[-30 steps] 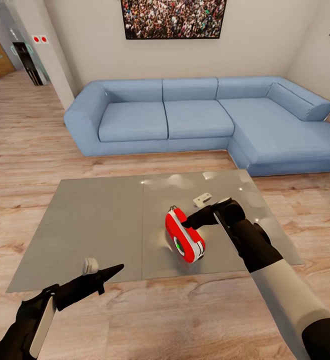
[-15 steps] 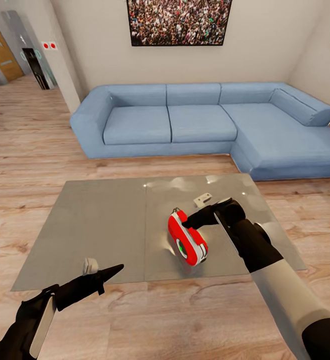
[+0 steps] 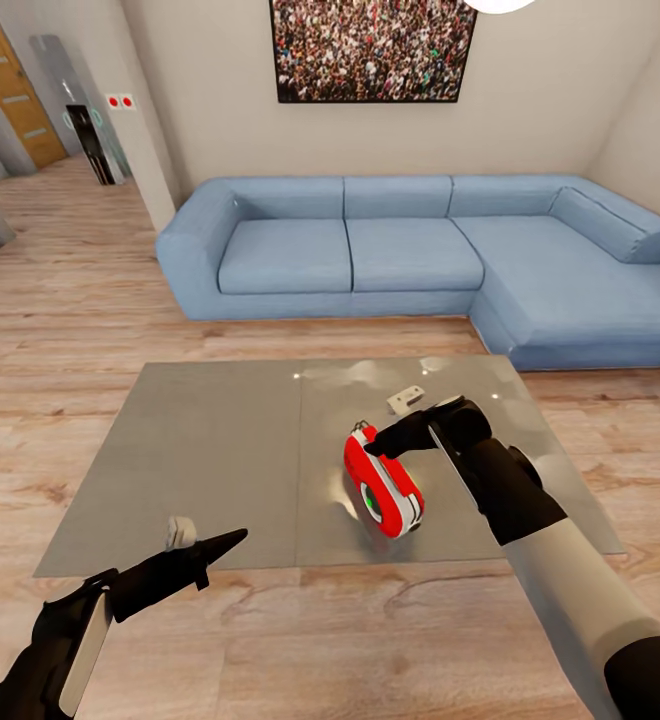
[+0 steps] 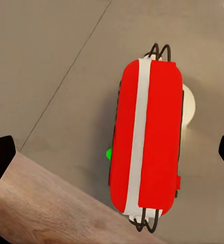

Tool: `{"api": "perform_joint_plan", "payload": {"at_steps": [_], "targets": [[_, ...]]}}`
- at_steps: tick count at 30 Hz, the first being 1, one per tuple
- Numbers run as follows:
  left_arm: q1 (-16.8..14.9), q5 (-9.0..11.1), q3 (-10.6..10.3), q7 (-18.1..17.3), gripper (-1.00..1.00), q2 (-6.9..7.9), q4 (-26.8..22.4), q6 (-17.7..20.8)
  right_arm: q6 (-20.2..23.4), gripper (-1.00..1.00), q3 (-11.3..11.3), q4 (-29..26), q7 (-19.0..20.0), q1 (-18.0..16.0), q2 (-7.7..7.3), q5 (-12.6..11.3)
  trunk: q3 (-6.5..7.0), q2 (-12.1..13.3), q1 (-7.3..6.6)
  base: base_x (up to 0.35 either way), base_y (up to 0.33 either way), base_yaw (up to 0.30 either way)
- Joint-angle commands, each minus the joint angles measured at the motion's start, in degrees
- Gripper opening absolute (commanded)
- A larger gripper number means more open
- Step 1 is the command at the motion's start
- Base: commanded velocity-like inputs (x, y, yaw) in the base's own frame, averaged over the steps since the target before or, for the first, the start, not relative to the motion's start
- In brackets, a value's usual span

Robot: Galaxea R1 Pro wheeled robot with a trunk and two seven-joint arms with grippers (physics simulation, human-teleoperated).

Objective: Turn on the radio receiver that's on the table in the living room.

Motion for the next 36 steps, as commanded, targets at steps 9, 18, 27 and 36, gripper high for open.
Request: {"api": "perform_joint_plan", "payload": {"at_steps": [9, 18, 27, 36], "targets": [[0.0, 0.0, 0.0, 0.1, -1.0, 0.0, 0.0, 0.0, 0.0, 1.0, -0.3, 0.2, -0.1, 0.0, -0.67, -1.3, 0.5, 0.0, 0.0, 0.0, 0.0, -0.089], [0.0, -0.1, 0.0, 2.4, -1.0, 0.0, 0.0, 0.1, 0.0, 1.0, -0.3, 0.4, -0.2, 0.0, -2.73, -2.1, 1.24, 0.0, 0.0, 0.0, 0.0, -0.127], [0.0, 0.0, -0.1, 3.7, -1.0, 0.0, 0.0, 0.1, 0.0, 1.0, -0.4, 0.4, -0.2, 0.0, -2.72, -2.2, 1.65, 0.0, 0.0, 0.0, 0.0, -0.023], [0.0, 0.0, -0.1, 3.7, -1.0, 0.0, 0.0, 0.1, 0.0, 1.0, -0.4, 0.4, -0.2, 0.0, -2.83, -2.5, 2.41, 0.0, 0.0, 0.0, 0.0, 0.015]]}}
